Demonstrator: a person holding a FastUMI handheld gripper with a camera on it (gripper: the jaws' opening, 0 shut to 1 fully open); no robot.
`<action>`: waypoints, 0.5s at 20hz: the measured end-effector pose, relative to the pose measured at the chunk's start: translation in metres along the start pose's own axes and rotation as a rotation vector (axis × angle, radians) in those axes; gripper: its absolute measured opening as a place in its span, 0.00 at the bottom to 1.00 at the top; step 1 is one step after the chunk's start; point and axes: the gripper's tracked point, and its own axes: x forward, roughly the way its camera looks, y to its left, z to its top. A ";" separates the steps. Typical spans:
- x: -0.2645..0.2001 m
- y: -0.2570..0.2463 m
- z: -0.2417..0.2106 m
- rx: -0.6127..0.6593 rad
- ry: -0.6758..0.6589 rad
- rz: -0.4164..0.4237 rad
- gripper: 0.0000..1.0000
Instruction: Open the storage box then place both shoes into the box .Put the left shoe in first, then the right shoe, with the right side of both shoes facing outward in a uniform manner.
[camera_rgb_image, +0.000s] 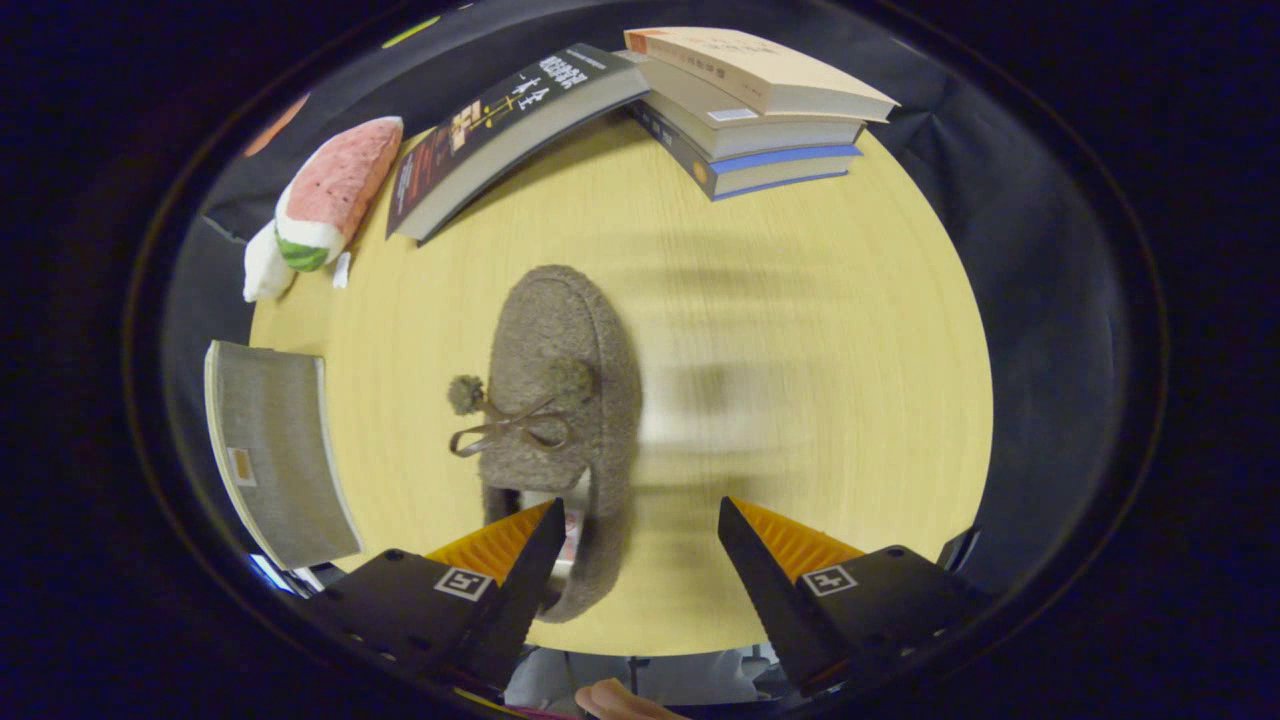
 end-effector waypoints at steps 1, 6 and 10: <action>0.003 -0.008 0.003 -0.011 -0.011 -0.021 0.96; 0.025 -0.005 0.001 0.008 0.019 0.034 0.88; 0.028 0.021 0.005 0.027 0.001 0.152 0.39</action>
